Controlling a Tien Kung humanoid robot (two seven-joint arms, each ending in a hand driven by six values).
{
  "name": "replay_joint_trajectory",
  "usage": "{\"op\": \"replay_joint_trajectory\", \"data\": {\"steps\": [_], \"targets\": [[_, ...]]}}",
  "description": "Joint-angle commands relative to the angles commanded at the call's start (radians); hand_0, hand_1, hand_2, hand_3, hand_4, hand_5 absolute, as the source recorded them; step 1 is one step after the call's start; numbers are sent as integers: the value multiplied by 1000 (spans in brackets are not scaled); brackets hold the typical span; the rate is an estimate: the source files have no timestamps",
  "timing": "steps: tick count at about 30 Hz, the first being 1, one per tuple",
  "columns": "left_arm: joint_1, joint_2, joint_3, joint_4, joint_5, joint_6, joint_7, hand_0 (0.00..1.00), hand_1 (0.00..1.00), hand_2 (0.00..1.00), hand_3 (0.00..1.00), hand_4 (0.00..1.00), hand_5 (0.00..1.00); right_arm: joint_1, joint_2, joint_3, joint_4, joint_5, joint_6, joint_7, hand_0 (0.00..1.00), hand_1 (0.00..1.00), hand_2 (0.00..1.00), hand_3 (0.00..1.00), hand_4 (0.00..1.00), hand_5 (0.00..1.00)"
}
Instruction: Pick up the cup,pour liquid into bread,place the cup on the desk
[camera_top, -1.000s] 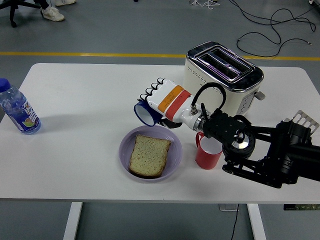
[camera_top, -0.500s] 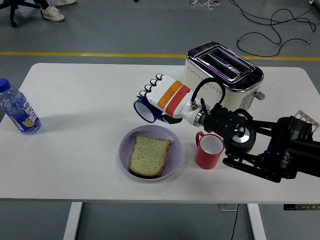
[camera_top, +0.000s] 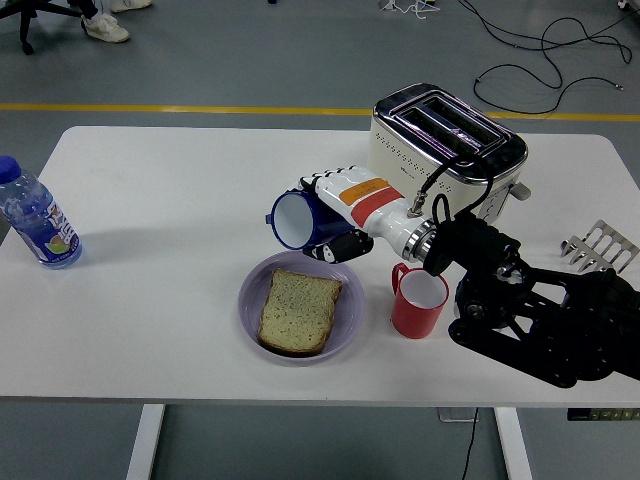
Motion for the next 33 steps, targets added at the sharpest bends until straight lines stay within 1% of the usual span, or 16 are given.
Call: {"op": "replay_joint_trajectory", "data": {"steps": [3,4,8,10,12,15,18,21,23,26,27,28,29,30,31,33], "targets": [[0,3,5,0,-3,-1,-2,662,705,725,625,378,929,-52,-28,102,93,130,28,-55,439,379,530,568,558,2],[0,4,6,0,-4,-1,-2,662,705,725,625,378,929,-61,-32,120,109,157,31,-64,439,379,530,568,558,2],[3,4,6,0,-4,0,-4,661,704,725,625,378,929,-151,-72,253,229,326,35,-120,433,376,529,568,553,2],[3,4,4,0,-1,-1,-4,661,704,725,625,378,929,-184,-79,296,256,411,40,-128,433,376,529,568,553,2],[5,4,1,0,7,-2,-3,661,704,725,625,378,929,-239,-84,357,281,480,43,-133,433,376,529,568,553,2],[5,4,2,0,4,-1,-4,661,703,725,624,378,933,-290,-86,418,293,507,39,-133,434,375,529,568,550,2],[6,4,-11,0,17,-2,-4,661,703,725,624,378,933,-362,-97,505,316,521,7,-120,434,375,529,568,550,2],[5,4,-18,0,25,-2,-3,661,704,726,624,376,932,-430,-108,582,332,531,-32,-85,433,372,528,568,544,2],[5,5,-29,0,34,-1,-3,661,704,726,624,376,932,-485,-110,626,337,575,-91,-30,433,372,528,568,544,2],[4,4,-35,0,38,0,-2,661,704,724,624,376,932,-565,-105,683,331,549,-158,50,430,370,525,569,525,2],[4,4,-35,0,39,-1,-1,661,704,724,624,376,932,-587,-103,694,329,548,-173,71,430,370,525,569,525,2],[4,4,-39,0,44,-1,-1,661,704,724,624,376,932,-616,-101,709,318,569,-193,105,430,370,525,569,525,2],[4,4,-41,0,45,-1,0,661,704,724,624,376,932,-633,-100,714,315,579,-201,131,430,370,525,569,525,2],[3,5,-44,0,50,-2,1,661,704,724,624,376,932,-662,-93,726,297,565,-227,167,430,370,525,569,525,2],[3,5,-45,0,52,-2,1,661,704,724,624,376,932,-675,-91,730,291,562,-237,189,430,370,525,569,525,2],[3,5,-46,0,53,-2,1,661,704,724,624,375,933,-716,-80,749,255,577,-257,256,431,370,523,569,509,2]]}}
